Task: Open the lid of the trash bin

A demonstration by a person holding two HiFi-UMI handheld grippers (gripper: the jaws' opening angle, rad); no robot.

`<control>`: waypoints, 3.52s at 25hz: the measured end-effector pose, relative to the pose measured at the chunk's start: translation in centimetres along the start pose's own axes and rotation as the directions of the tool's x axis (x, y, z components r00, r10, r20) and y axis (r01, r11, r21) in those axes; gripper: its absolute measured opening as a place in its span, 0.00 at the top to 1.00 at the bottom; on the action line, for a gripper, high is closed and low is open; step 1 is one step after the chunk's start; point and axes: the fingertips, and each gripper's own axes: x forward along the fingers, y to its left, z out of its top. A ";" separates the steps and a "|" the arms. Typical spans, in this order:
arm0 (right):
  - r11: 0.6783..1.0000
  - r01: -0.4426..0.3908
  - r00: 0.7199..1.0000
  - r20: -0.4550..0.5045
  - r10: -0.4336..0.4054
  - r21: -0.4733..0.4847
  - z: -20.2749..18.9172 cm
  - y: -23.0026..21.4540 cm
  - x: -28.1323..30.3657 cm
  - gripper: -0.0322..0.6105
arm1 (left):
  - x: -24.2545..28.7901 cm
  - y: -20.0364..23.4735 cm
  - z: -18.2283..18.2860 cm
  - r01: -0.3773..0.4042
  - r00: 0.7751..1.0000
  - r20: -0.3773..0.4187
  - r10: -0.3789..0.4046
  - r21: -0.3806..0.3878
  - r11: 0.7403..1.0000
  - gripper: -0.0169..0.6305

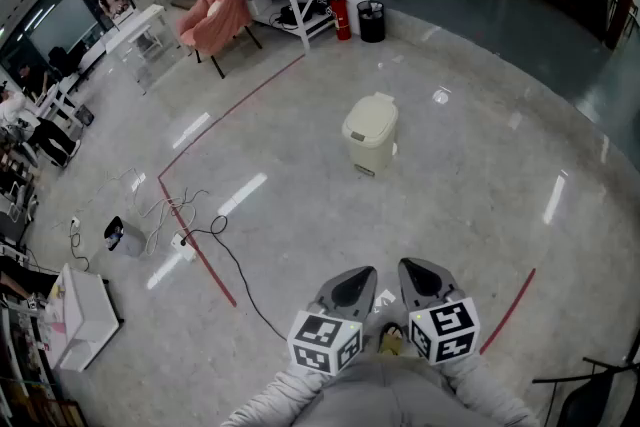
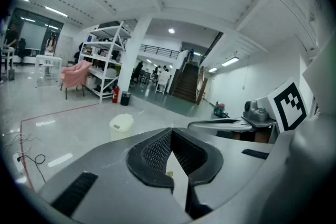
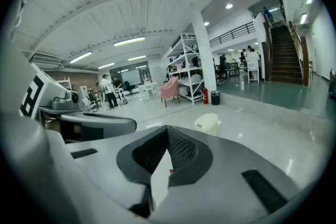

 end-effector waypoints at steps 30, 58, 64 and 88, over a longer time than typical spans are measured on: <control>0.994 -0.099 0.995 0.007 0.099 -0.035 1.4 0.3 2.0 0.95 | 1.3 3.1 0.9 -0.150 0.989 -0.011 0.150 0.013 0.989 0.97; 1.000 0.007 1.000 -0.021 -0.007 0.008 12.5 -7.4 28.8 0.95 | 18.5 25.6 12.8 -0.065 0.993 -0.100 0.067 0.018 0.998 0.97; 0.999 0.037 0.999 -0.019 -0.037 0.021 14.2 -8.5 33.6 0.95 | 21.1 29.5 14.3 -0.037 0.992 -0.120 0.039 0.019 0.999 0.97; 0.988 0.132 0.978 -0.171 -0.117 0.076 12.6 -18.5 42.9 0.95 | 33.3 37.5 12.4 -0.023 0.970 -0.244 0.019 -0.012 1.000 0.97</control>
